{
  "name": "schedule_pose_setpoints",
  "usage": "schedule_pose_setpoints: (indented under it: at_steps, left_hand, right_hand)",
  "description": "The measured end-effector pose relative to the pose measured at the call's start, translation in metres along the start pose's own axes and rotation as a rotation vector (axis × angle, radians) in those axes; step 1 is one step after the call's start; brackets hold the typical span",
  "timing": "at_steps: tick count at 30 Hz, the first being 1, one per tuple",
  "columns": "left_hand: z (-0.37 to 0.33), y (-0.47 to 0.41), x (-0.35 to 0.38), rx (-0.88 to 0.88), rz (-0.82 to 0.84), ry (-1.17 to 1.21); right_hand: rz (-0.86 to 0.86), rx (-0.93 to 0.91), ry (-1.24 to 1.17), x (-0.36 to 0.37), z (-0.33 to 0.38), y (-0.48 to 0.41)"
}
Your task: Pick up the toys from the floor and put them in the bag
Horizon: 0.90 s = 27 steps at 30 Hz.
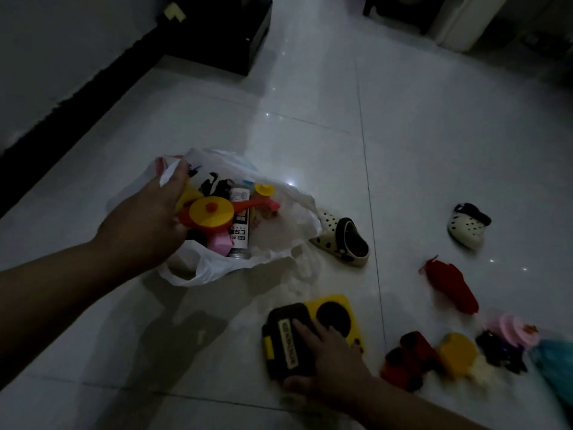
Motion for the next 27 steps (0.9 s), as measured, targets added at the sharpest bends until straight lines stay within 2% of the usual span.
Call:
schedule_pose_setpoints:
  at_steps: [2, 4, 5, 7, 9, 15, 21, 25, 27]
  left_hand:
    - [0.000, 0.000, -0.001, -0.012, 0.009, -0.002]
    - [0.001, 0.001, -0.001, -0.017, 0.011, -0.001]
    - [0.001, 0.001, -0.002, -0.018, 0.011, -0.003]
    - [0.001, 0.002, -0.001, -0.012, 0.015, -0.018]
    - [0.000, 0.002, -0.002, -0.007, 0.016, -0.031]
    - [0.003, 0.002, 0.000, -0.008, -0.009, -0.005]
    - [0.002, 0.005, -0.003, -0.022, 0.003, -0.021]
    - [0.002, 0.006, -0.007, -0.020, 0.006, -0.033]
    - [0.001, 0.007, -0.007, -0.037, 0.017, -0.017]
  right_hand:
    - [-0.084, 0.043, -0.144, -0.010, -0.002, -0.002]
    - [-0.210, 0.201, -0.380, -0.029, -0.031, -0.015]
    - [-0.212, 0.286, -0.462, -0.031, -0.048, -0.025]
    - [-0.120, 0.350, -0.424, -0.026, -0.062, -0.041]
    - [-0.037, 0.305, -0.348, -0.021, -0.058, -0.050]
    - [0.045, 0.304, -0.559, -0.011, -0.061, -0.051]
    - [0.162, 0.314, -0.618, 0.019, -0.058, -0.048]
    - [0.004, 0.191, -0.533, 0.002, -0.034, -0.042]
    - [-0.088, 0.040, -0.272, -0.009, -0.009, -0.031]
Point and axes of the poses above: each hand's wrist, its own y-axis away from the middle knuckle, its own x-axis out of the palm, z = x × y, the point moved 10 cm from there along -y, towards the middle knuckle, and after that the axes turned 15 degrees about x, right-handed, at the moved point
